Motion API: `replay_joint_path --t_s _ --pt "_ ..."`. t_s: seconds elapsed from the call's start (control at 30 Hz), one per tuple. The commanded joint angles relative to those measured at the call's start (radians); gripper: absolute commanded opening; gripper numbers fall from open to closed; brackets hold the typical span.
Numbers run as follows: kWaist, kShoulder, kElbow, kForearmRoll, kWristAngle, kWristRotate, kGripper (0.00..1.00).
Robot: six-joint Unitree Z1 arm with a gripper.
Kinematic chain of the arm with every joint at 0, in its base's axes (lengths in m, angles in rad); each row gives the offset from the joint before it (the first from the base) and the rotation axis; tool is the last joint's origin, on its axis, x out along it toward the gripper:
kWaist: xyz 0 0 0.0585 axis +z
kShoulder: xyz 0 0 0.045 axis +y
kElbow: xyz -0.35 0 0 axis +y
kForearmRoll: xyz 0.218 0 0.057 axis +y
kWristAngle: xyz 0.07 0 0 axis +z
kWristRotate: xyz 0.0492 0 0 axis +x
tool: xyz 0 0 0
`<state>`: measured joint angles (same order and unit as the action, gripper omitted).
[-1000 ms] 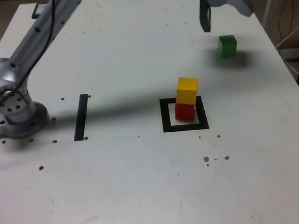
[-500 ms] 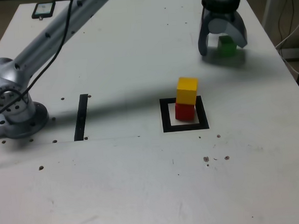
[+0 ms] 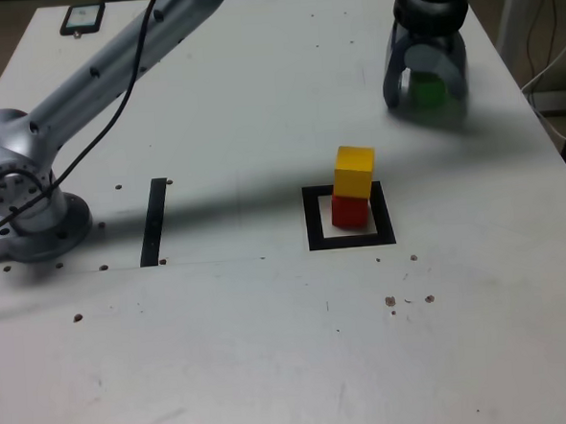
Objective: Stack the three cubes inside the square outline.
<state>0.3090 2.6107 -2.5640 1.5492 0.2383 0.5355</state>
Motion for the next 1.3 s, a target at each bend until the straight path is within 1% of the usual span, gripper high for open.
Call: replay_joint_path --t_s 0.0,0.2,0.47,0.53,0.6,0.67,0.83,0.97,1.07,1.17,1.27 --pt "0.003 0.003 -0.008 0.01 0.003 -0.004 0.66" --pt "0.013 -0.005 -0.016 0.015 -0.034 0.002 0.45" --pt "0.019 -0.011 -0.017 0.015 -0.096 0.011 0.26" --pt "0.019 -0.013 -0.016 0.013 -0.107 0.011 0.2" --pt "0.018 -0.016 -0.011 0.013 -0.108 0.011 0.16" --pt "0.016 -0.018 -0.002 0.014 -0.1 0.011 0.14" --pt "0.012 -0.039 0.022 0.022 -0.077 0.011 0.14" --pt "-0.013 -0.15 0.092 0.044 -0.052 0.012 0.14" --pt "-0.053 -0.266 0.206 0.05 -0.042 0.002 0.14" --pt "-0.105 -0.376 0.345 0.052 -0.046 -0.024 0.14" --pt "-0.157 -0.476 0.477 0.052 -0.067 -0.06 0.15"
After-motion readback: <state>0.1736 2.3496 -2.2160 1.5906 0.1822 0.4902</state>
